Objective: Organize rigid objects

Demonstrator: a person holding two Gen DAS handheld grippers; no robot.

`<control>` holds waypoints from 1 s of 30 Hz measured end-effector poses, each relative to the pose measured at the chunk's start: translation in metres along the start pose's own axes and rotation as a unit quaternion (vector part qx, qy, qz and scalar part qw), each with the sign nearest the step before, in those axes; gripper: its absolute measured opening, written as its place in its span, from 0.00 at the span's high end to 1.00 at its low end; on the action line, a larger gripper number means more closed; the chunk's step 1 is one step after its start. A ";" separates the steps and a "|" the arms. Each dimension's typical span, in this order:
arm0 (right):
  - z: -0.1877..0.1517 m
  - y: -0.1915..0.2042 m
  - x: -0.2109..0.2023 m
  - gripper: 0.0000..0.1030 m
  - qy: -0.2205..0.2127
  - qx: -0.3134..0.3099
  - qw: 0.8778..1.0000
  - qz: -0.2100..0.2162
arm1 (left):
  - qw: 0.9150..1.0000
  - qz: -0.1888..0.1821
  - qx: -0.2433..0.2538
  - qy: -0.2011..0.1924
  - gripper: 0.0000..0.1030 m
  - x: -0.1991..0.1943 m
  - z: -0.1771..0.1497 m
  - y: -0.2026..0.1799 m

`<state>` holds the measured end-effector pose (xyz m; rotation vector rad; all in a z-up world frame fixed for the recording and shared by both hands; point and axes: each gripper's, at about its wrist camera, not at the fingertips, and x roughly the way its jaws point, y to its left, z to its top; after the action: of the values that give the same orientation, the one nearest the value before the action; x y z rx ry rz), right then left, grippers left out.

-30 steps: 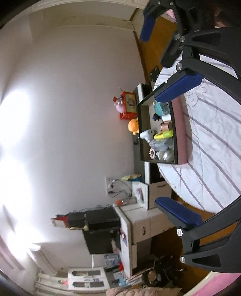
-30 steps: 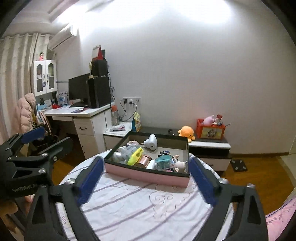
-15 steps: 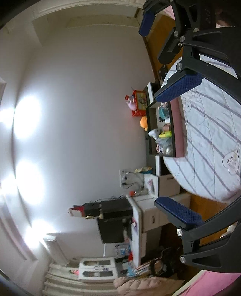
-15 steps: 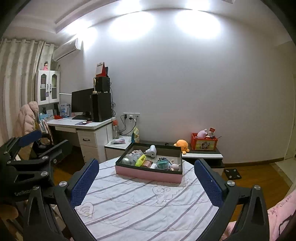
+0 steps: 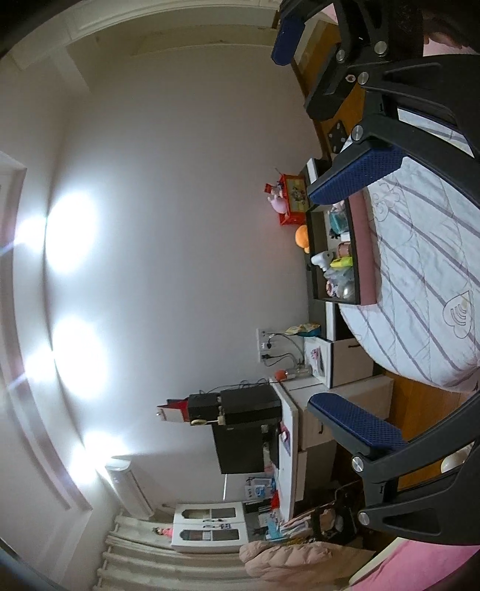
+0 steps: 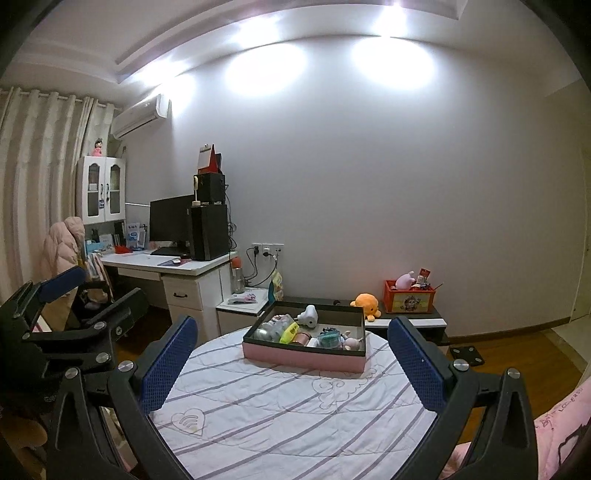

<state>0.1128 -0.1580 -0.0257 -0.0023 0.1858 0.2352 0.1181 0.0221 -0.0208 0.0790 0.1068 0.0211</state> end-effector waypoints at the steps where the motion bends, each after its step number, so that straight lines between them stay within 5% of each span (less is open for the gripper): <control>1: 0.000 0.001 -0.002 0.00 -0.002 -0.002 1.000 -0.001 | 1.000 0.001 -0.001 0.000 0.00 -0.001 0.000 0.000; 30: 0.005 0.005 -0.025 0.00 -0.040 -0.016 0.999 -0.020 | 0.999 -0.003 -0.011 -0.034 0.00 -0.022 0.009 0.001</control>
<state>0.0889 -0.1590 -0.0161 -0.0291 0.1028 0.1988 0.0972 0.0219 -0.0094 0.0567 0.0387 0.0127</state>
